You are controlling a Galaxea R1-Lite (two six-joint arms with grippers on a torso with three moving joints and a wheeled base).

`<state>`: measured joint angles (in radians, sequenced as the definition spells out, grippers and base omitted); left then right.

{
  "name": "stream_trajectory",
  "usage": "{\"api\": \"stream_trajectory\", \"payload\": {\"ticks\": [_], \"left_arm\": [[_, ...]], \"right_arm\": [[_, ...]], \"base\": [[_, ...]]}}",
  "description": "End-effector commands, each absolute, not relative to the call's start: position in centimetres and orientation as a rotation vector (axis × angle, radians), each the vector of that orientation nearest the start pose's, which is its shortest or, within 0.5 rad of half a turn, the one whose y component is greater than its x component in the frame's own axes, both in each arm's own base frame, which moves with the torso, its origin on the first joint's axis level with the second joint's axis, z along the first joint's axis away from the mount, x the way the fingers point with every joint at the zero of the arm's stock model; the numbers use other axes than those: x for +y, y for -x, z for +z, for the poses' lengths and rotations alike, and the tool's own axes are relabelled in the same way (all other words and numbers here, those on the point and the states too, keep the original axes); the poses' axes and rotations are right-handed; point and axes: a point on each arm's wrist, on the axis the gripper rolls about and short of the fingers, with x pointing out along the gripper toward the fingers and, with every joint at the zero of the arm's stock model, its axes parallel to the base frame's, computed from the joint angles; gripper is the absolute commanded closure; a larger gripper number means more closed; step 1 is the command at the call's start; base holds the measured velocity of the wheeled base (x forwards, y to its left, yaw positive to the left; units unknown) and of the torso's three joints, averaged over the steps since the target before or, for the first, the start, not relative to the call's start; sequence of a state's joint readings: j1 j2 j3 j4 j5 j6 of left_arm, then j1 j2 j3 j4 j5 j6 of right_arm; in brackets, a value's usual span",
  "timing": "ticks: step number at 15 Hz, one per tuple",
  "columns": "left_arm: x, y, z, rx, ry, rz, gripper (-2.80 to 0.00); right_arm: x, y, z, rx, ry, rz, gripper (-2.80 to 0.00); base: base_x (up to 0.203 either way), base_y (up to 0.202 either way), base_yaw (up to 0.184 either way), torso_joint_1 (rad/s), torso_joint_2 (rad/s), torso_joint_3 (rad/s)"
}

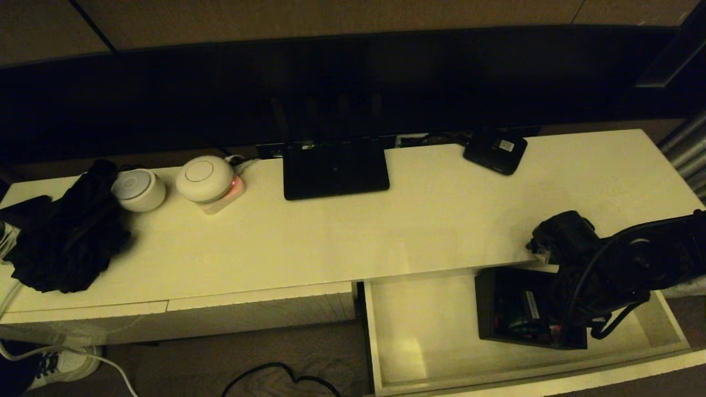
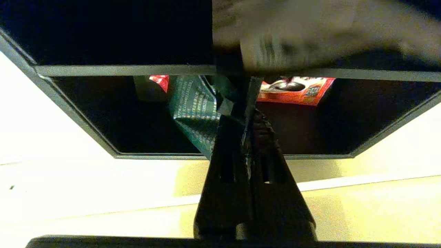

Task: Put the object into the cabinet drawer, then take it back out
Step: Take the storage box out of the drawer and put it on the table

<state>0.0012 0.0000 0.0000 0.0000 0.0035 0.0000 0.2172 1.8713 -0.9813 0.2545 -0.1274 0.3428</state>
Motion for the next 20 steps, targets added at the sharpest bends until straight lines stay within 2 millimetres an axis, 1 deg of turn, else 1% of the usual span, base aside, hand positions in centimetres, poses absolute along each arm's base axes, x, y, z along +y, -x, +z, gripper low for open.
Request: {"api": "stream_trajectory", "payload": {"ticks": [1, 4, 10, 20], "left_arm": [[0.0, 2.3, 7.5, 0.003, 0.000, 0.006, 0.00], [0.0, 2.3, 7.5, 0.003, 0.000, 0.006, 0.00], [0.0, 2.3, 7.5, 0.003, 0.000, 0.006, 0.00], [0.0, 2.3, 7.5, 0.003, 0.000, 0.006, 0.00]], "right_arm": [[6.4, -29.3, 10.2, 1.126, -0.105, -0.110, 0.00], [6.4, -29.2, 10.3, 1.123, -0.104, -0.108, 0.00], [6.7, -28.6, 12.8, 1.013, -0.071, -0.127, 0.00], [6.3, -26.9, 14.6, 0.969, -0.017, -0.081, 0.00]], "base": [[0.000, 0.000, 0.000, 0.000, 0.00, 0.000], [0.000, 0.000, 0.000, 0.000, 0.00, 0.000], [0.000, 0.000, 0.000, 0.000, 0.00, 0.000], [0.000, 0.000, 0.000, 0.000, 0.00, 0.000]]}}
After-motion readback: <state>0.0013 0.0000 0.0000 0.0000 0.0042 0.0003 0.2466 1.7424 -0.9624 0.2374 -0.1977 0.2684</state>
